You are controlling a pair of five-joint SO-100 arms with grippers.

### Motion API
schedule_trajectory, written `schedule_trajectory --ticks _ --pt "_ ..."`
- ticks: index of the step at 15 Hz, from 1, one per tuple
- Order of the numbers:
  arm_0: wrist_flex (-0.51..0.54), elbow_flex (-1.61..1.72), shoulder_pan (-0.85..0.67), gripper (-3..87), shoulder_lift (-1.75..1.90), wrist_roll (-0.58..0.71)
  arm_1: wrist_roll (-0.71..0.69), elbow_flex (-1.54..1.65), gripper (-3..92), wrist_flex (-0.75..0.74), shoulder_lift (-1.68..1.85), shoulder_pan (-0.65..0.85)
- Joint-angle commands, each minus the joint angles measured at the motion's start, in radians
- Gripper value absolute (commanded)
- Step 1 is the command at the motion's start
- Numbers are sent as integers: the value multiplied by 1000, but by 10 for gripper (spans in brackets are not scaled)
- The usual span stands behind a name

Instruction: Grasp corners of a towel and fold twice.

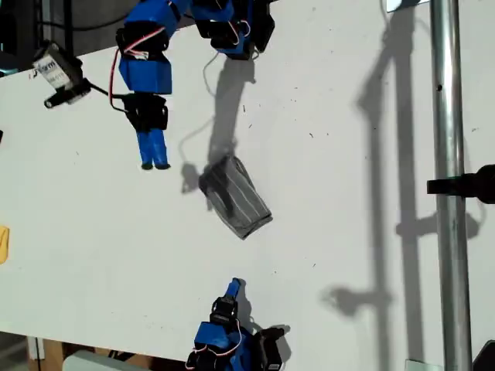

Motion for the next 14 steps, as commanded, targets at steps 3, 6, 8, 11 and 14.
schedule_trajectory --ticks 3,6,8,11,14 --pt "5 5 -8 -27 5 -21 121 446 473 28 466 100" --pt "48 5 -3 -25 5 -112 218 897 184 54 945 110" --pt "66 5 9 19 5 -232 351 1063 46 282 1135 95" --pt "67 5 -20 50 5 -176 509 1195 -2 500 1132 84" --pt "69 5 94 49 3 146 598 1307 50 624 1127 98"
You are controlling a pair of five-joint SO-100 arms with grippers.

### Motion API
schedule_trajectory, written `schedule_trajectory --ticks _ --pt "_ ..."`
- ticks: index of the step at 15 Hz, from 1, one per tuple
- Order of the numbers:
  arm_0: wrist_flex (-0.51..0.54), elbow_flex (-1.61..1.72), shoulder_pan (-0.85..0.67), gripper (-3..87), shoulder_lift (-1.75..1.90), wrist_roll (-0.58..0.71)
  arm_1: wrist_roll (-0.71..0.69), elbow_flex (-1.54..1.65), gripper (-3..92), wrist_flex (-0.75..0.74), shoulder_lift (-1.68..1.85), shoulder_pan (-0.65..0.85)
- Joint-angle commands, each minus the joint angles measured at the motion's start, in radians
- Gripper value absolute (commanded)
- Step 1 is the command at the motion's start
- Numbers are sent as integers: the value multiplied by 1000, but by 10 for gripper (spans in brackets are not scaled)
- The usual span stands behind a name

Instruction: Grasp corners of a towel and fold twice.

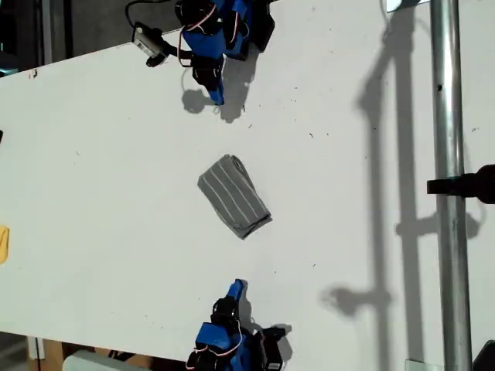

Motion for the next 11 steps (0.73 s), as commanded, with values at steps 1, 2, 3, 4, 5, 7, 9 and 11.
schedule_trajectory --ticks 1,2,3,4,5,7,9,11 --pt "3 5 37 48 3 357 18 -2 52 66 6 -2" --pt "3 5 31 48 3 344 20 -2 52 66 6 -20" --pt "3 5 31 48 3 342 21 -2 52 66 6 -38" --pt "3 5 31 48 3 342 21 -2 52 66 6 -54" --pt "3 5 31 48 3 342 21 -2 52 66 6 -64" --pt "3 5 31 48 3 342 21 -2 52 66 6 -81" --pt "3 5 31 48 3 342 21 -2 52 66 6 -84" --pt "3 5 31 48 3 342 21 -2 52 66 6 -86"
